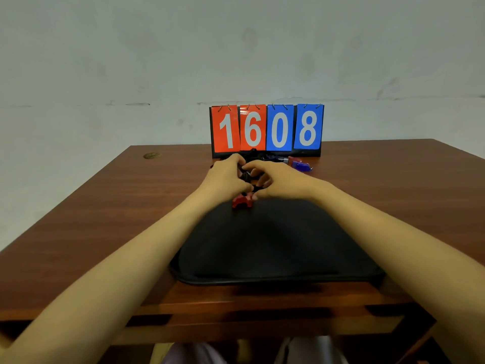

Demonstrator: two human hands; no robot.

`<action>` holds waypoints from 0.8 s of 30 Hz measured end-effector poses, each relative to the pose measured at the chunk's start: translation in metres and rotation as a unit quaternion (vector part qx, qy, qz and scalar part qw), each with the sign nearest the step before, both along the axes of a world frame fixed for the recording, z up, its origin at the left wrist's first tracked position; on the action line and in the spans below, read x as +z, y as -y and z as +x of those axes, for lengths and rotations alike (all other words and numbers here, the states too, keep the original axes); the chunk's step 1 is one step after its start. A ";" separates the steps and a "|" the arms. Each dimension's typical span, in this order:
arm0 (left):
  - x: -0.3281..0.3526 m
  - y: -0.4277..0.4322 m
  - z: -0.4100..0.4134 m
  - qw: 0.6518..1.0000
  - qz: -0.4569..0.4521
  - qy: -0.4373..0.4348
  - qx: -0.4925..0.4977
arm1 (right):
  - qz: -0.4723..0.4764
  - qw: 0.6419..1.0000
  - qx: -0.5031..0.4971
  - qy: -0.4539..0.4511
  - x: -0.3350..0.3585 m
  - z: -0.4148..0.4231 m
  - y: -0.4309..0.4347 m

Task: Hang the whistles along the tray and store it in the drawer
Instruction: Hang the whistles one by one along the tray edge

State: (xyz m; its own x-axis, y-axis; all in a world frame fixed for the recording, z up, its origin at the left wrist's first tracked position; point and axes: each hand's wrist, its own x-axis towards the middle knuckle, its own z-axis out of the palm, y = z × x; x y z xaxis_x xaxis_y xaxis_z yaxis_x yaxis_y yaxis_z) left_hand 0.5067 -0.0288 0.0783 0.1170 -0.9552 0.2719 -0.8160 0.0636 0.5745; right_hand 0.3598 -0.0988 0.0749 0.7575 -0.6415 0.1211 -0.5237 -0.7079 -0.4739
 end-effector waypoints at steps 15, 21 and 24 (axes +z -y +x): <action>-0.013 0.026 -0.023 0.995 0.082 -0.055 -0.033 | 0.000 0.999 -0.046 0.001 -0.016 -0.022 0.007; -0.023 0.013 -0.001 0.999 0.007 0.047 -0.004 | 0.023 0.997 -0.052 -0.051 -0.024 -0.012 0.010; -0.024 0.005 0.013 0.995 -0.050 0.086 -0.009 | 0.018 0.997 -0.049 -0.056 -0.024 -0.007 0.010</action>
State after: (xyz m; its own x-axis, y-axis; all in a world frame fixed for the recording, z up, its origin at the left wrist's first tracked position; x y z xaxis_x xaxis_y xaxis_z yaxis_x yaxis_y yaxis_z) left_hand 0.5197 -0.0338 0.0539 0.0444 -0.9242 0.3794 -0.8997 0.1281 0.4173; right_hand 0.3529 -0.1085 0.0507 0.6987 -0.7153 0.0143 -0.6405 -0.6343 -0.4330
